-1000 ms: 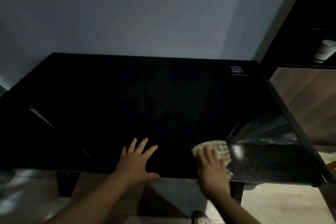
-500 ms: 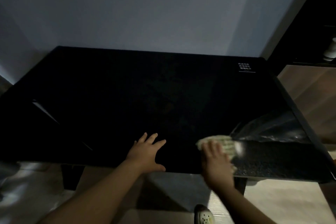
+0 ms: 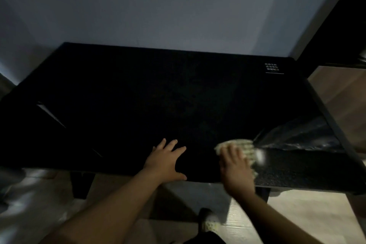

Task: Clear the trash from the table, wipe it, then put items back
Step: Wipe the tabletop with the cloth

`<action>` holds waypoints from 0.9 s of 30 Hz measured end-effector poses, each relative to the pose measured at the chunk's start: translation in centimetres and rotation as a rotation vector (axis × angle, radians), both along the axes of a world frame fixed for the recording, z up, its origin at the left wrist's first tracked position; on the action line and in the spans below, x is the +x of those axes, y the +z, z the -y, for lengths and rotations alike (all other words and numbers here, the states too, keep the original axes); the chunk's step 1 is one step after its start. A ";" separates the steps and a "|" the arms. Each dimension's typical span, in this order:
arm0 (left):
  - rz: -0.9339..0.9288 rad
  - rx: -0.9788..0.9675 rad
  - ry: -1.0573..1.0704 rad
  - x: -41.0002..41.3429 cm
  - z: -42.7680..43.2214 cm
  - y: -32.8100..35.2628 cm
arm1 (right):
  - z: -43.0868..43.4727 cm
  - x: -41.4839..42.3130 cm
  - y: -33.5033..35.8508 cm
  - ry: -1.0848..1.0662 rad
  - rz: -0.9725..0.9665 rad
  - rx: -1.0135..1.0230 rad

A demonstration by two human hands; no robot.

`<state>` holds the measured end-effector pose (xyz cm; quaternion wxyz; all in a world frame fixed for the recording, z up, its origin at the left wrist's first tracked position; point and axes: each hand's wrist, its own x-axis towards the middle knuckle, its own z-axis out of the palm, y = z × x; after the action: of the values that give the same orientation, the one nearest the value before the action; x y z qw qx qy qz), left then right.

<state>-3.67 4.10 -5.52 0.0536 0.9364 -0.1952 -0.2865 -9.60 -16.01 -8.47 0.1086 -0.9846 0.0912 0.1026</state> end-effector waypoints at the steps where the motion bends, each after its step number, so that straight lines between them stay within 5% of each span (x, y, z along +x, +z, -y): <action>1: 0.000 -0.003 0.005 0.0 0.0 0.0 | -1.8 -0.5 -0.4 0.138 -0.003 -0.001; 6: 0.022 0.000 0.012 0.0 -0.1 -0.1 | -0.9 -0.5 -0.7 0.438 -0.015 -0.075; 13: 0.048 -0.022 0.088 1.7 0.3 1.2 | 3.0 5.5 0.3 0.018 0.009 -0.010; 20: -0.005 0.073 0.119 3.6 -0.1 0.5 | -0.3 3.6 -1.1 0.587 -0.031 -0.025; 23: -0.042 0.044 0.121 4.0 -0.5 0.8 | 4.4 7.0 -0.4 0.456 -0.022 -0.045; 27: -0.056 0.007 0.159 4.3 -0.5 0.8 | 3.5 9.2 0.4 0.026 -0.004 0.066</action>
<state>0.61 4.63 -4.76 0.0784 0.9407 -0.1176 -0.3083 -0.39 -19.48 -8.03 0.1394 -0.9814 0.0753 0.1086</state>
